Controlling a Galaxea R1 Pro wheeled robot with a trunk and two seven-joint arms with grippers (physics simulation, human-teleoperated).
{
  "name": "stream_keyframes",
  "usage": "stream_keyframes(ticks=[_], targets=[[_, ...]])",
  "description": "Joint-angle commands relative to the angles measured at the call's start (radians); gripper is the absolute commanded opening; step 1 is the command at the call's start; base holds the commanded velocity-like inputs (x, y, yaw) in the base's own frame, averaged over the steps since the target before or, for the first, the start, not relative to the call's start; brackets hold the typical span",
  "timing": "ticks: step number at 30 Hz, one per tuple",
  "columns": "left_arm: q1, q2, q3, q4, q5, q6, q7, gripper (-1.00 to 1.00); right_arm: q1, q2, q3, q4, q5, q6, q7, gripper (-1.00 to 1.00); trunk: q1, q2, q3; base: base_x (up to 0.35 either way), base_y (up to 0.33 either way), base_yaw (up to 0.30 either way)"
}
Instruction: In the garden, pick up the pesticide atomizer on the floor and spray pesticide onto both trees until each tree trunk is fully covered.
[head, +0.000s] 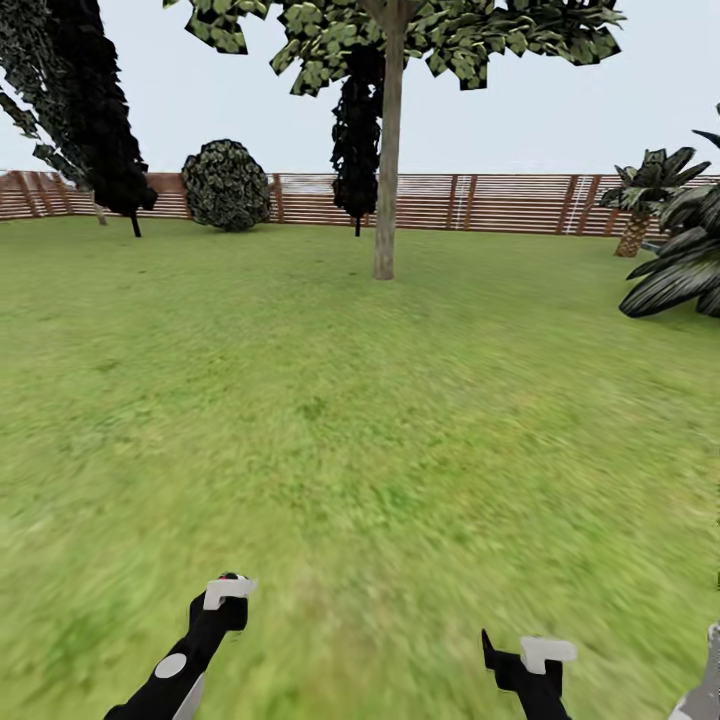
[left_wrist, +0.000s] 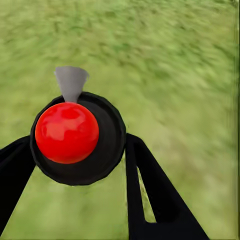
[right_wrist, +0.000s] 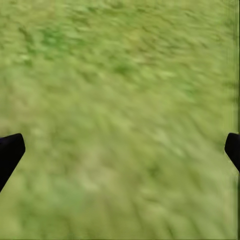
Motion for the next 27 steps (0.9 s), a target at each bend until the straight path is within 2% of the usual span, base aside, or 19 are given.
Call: stream_keyframes(ticks=[1,27], targets=[[0.000,0.000,0.000,0.000,0.000,0.000,0.000,-1.00,0.000,0.000,0.000,0.000,0.000,0.000,0.000,1.00,0.000,0.000,0.000,0.340,0.000,-0.213],[0.000,0.000,0.000,-0.001,0.000,-0.001,0.000,-1.00,0.000,0.000,-0.002,-0.002,0.000,0.000,-0.003,1.00,0.000,0.000,0.000,0.339,0.000,-0.014]])
